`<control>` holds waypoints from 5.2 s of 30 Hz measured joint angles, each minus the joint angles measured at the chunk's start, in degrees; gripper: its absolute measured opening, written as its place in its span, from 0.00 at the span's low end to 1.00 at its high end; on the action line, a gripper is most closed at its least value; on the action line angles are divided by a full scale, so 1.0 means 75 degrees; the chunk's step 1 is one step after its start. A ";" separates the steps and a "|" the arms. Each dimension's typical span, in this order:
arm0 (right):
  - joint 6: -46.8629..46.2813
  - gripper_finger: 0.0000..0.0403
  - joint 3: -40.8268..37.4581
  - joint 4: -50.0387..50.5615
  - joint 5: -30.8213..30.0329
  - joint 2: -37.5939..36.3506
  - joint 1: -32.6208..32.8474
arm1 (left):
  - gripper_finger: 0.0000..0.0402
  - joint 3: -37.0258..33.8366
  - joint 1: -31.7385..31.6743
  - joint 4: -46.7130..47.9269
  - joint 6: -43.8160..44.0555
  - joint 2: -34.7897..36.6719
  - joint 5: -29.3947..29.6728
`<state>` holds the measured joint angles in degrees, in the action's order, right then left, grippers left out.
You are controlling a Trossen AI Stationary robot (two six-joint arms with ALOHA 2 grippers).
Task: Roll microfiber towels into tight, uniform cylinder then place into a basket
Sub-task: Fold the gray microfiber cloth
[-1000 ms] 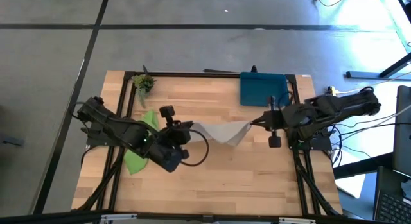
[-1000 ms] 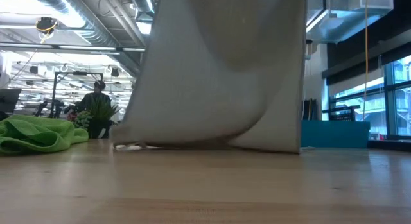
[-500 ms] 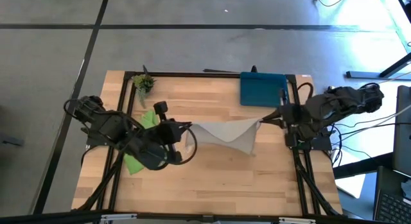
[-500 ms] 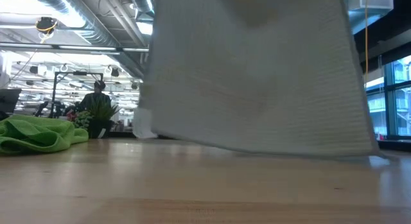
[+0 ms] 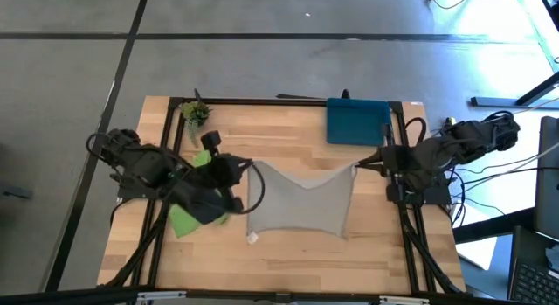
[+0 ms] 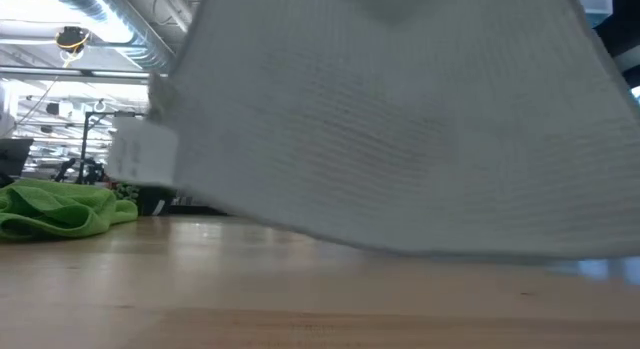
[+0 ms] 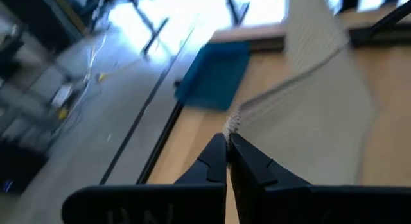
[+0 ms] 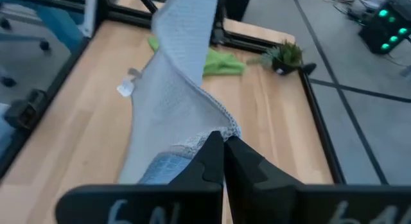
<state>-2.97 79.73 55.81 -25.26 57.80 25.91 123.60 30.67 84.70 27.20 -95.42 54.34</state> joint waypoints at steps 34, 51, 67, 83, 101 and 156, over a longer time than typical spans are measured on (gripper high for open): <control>-0.0115 0.00 -0.3364 -0.1010 -0.0332 -0.0009 -0.1527 | 0.00 -0.3807 -0.2010 -0.0050 0.0916 0.0000 -0.0820; -0.0888 0.00 -0.5360 -0.2680 0.1333 -0.0009 -0.1527 | 0.00 -0.6140 -0.1749 -0.2321 0.0919 0.0000 -0.2277; -0.1593 0.00 -0.6656 -0.4344 0.2335 -0.0009 -0.1510 | 0.00 -0.7614 -0.1346 -0.4141 0.0903 0.0000 -0.3325; -0.1576 0.12 -0.6683 -0.4312 0.3000 -0.0009 -0.1510 | 0.00 -0.7986 -0.1348 -0.4633 0.0895 0.0000 -0.3810; -0.1526 0.42 -0.6683 -0.4794 0.2994 -0.0009 -0.1510 | 0.18 -0.7986 -0.1351 -0.4836 0.0889 0.0000 -0.3784; -0.1325 0.45 -0.6683 -0.5120 0.2977 -0.0009 -0.1518 | 0.18 -0.8511 -0.2414 -0.5787 -0.1565 -0.0726 -0.5636</control>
<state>-12.91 29.61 17.41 -2.94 57.74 14.52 59.77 12.56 41.30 15.47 -100.86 12.07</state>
